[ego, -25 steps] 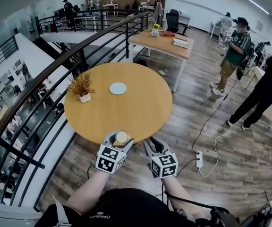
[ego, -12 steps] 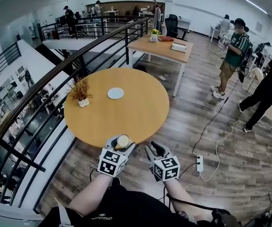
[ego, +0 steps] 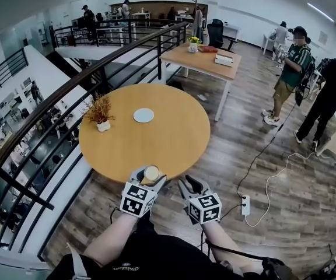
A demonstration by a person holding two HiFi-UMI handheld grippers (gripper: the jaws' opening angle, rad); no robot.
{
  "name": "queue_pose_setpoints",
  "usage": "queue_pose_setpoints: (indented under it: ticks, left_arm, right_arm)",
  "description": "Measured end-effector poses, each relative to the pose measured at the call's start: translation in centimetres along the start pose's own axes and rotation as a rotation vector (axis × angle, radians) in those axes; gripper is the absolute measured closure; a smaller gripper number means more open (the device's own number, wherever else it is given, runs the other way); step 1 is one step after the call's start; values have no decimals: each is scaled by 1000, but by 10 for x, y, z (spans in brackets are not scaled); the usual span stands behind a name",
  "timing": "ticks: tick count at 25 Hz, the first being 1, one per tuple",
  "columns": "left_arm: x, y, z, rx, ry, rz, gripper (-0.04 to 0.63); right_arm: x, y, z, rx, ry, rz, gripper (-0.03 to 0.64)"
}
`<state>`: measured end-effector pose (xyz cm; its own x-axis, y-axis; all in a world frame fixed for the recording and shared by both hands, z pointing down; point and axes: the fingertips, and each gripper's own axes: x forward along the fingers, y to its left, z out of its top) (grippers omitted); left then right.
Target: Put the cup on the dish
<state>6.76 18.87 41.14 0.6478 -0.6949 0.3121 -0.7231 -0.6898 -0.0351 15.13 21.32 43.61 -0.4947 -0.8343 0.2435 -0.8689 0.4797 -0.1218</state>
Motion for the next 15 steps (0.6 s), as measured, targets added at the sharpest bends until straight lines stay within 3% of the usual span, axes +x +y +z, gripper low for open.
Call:
queue_pose_setpoints:
  ticks: [15]
  left_arm:
    - [42, 57, 0, -32, -5, 4, 339]
  right_arm:
    - [72, -13, 13, -38, 44, 52, 509]
